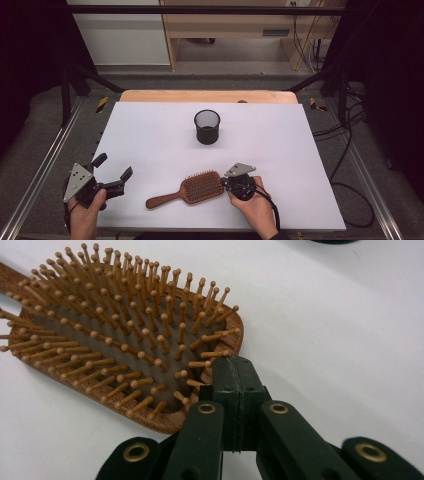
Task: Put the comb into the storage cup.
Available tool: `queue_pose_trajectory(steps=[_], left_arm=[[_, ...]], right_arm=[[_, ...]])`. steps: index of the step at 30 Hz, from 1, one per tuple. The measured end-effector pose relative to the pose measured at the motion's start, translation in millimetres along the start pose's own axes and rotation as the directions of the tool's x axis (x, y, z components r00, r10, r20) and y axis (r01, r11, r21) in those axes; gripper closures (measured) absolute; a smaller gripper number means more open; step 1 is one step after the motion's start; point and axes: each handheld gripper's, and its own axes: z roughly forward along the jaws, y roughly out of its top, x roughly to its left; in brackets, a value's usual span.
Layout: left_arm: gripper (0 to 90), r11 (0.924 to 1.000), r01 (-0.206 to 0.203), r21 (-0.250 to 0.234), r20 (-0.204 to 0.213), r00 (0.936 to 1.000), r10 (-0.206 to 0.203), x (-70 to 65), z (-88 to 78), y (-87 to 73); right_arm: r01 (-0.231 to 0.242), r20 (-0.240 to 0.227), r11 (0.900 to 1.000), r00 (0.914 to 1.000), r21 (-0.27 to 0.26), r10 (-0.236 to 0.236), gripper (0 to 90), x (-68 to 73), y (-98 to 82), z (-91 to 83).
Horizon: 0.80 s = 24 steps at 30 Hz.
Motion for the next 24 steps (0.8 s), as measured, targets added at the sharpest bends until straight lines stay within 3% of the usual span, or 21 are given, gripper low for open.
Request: queue_pose_trajectory(steps=[10, 13, 18, 19, 20, 23, 24], left_arm=[[2.1, 0.9999, -0.002, 0.014, 0.010, 0.9999, 0.002, -2.0, 2.3, -0.5], [2.2, 0.9998, 0.002, 0.020, 0.012, 0.9999, -0.002, -3.0, 2.9, -1.2], [2.3, 0.9994, 0.011, 0.034, 0.010, 0.9999, -0.011, -3.2, 1.1, -1.7], [2.4, 0.9994, 0.014, 0.032, 0.012, 0.9998, -0.015, -3.4, 0.7, -1.5], [2.4, 0.9994, 0.014, 0.030, 0.015, 0.9998, -0.015, -3.9, 0.4, -1.0], [2.3, 0.9994, 0.014, 0.033, 0.025, 0.9996, -0.015, -6.8, 0.9, 0.0], [2.3, 0.9992, 0.013, 0.039, 0.031, 0.9994, -0.014, -8.2, 1.2, 0.0]], right_arm=[[-0.002, -0.004, 1.000, 1.0000, -0.017, 0.002, 90.0, 5.0, 4.2, 8.9], [-0.007, 0.000, 1.000, 1.0000, -0.025, 0.007, 86.4, 2.7, 2.4, 8.5], [-0.042, 0.017, 0.994, 0.9989, -0.101, 0.044, 79.3, -9.3, -0.7, -3.4], [-0.058, 0.030, 0.988, 0.9976, -0.141, 0.063, 75.5, -16.1, -1.1, -11.2], [-0.058, 0.030, 0.988, 0.9976, -0.141, 0.063, 75.5, -16.1, -1.1, -11.2], [-0.047, 0.062, 0.968, 0.9960, -0.246, 0.064, 63.7, -27.3, -2.7, -29.0], [-0.047, 0.062, 0.968, 0.9960, -0.246, 0.064, 63.7, -27.3, -2.7, -29.0]])
